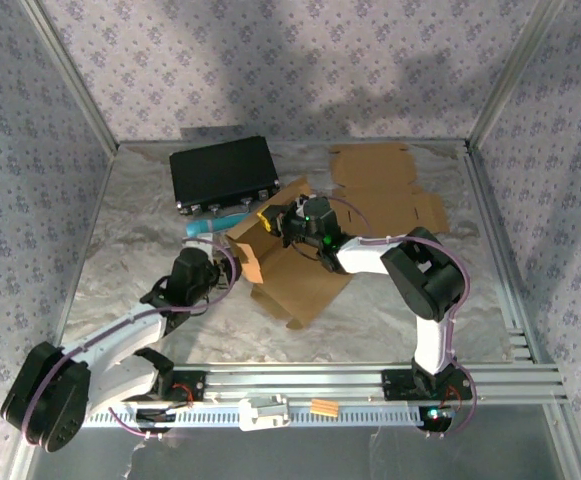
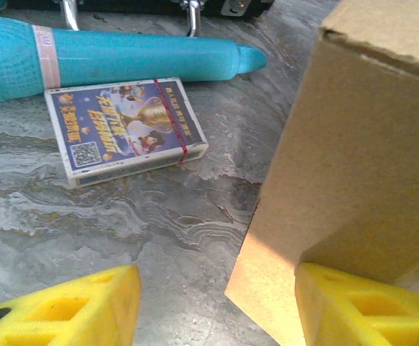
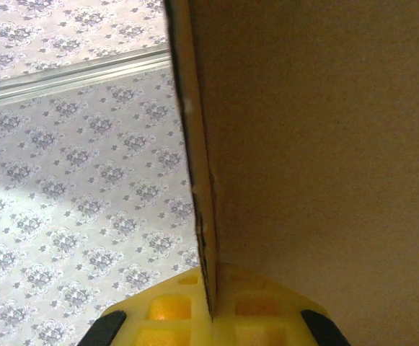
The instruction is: Fold the paper box
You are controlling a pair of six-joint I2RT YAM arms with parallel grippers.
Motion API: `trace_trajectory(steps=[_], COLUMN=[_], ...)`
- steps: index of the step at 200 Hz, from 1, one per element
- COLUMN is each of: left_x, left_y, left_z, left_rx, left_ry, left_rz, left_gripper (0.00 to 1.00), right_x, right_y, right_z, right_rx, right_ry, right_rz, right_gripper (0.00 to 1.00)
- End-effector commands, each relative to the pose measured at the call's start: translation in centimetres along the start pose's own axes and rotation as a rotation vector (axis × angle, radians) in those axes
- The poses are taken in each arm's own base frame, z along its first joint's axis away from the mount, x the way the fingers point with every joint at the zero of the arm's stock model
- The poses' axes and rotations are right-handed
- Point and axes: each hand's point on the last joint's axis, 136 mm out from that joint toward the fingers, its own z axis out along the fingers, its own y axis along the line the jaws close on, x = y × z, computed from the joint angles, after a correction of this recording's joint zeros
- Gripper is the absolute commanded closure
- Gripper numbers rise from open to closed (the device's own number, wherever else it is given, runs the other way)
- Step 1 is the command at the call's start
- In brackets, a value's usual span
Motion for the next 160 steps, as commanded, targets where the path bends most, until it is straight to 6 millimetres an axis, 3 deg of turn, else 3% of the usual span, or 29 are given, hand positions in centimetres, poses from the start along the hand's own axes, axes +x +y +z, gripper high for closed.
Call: trace_trajectory(steps=[1, 45, 90, 116, 160], left_x=[-0.9, -0.5, -0.1, 0.1, 0.0], left_y=[-1.6, -2.8, -3.7, -3.5, -2.4], left_z=[-0.4, -0.8, -1.1, -0.8, -0.1], left_rx=[0.074, 0.136, 0.17, 0.149, 0.075], left_ry=[-0.038, -0.034, -0.024, -0.019, -0.018], left_rz=[0.016, 0.059, 0.097, 0.101, 0.128], left_gripper=[0.43, 0.47, 0.44, 0.4, 0.4], right_x=[-0.2, -0.3, -0.3, -0.2, 0.4], right_y=[-0.2, -0.1, 0.1, 0.2, 0.0], right_z=[0.4, 0.3, 0.3, 0.5, 0.5], right_rx=[0.001, -0.001, -0.004, -0.008, -0.013], right_ry=[-0.001, -0.004, -0.005, -0.002, 0.021], right_rz=[0.007, 0.005, 0.008, 0.005, 0.003], right_gripper=[1.0, 1.0, 1.0, 1.0, 1.0])
